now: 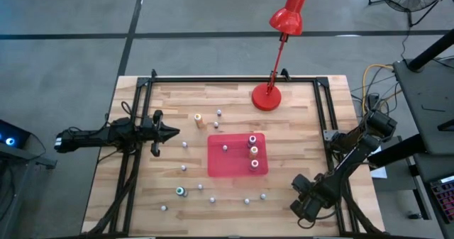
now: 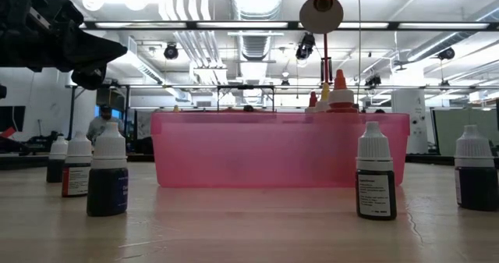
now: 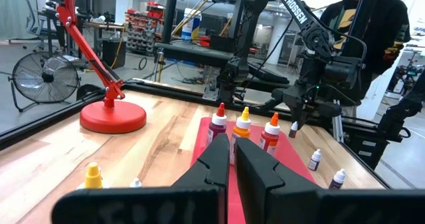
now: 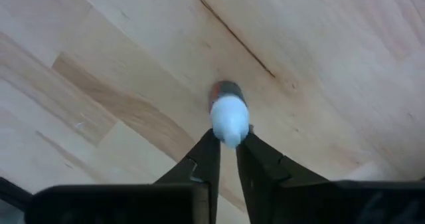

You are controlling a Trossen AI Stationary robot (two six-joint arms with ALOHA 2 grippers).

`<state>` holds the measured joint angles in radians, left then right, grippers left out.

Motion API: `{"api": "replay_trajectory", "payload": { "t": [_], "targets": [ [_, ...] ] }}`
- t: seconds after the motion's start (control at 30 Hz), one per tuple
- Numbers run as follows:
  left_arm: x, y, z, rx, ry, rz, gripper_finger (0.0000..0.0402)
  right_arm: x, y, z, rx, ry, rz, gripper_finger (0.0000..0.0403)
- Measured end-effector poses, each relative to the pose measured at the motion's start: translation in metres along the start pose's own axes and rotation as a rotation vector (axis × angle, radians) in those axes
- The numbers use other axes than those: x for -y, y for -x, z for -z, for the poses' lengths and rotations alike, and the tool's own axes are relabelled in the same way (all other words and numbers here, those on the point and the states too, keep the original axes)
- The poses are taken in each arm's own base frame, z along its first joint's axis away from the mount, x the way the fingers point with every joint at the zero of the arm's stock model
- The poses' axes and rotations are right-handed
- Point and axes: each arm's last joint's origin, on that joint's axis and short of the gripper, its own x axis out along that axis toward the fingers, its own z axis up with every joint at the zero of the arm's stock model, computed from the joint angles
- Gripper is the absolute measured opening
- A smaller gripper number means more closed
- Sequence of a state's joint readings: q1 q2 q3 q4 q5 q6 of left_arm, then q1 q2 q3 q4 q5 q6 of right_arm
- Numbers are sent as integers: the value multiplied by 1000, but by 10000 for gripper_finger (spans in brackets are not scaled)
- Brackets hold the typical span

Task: Pick & Place food coloring
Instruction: Put the small red food coloring bottle into the red bin

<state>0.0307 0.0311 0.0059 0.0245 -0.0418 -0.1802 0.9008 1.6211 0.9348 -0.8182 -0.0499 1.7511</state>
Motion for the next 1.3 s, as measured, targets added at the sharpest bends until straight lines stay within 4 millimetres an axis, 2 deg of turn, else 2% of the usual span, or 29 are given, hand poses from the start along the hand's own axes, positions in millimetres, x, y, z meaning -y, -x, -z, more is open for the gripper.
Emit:
{"api": "replay_trajectory", "payload": {
  "t": [0.47,0.6,0.73,1.1,1.3],
  "targets": [
    [0,0,0,1,0,0,0,0,0,0,-4,0,1,38],
    [0,0,0,1,0,0,0,-7,2,3,-54,70,-55,45],
    [0,0,0,2,0,0,0,-12,9,3,-25,108,-86,76],
    [0,0,0,2,0,0,0,-15,12,-8,21,102,-90,196],
    [0,0,0,2,0,0,0,-17,13,-21,54,105,-93,220]
  ]
}}
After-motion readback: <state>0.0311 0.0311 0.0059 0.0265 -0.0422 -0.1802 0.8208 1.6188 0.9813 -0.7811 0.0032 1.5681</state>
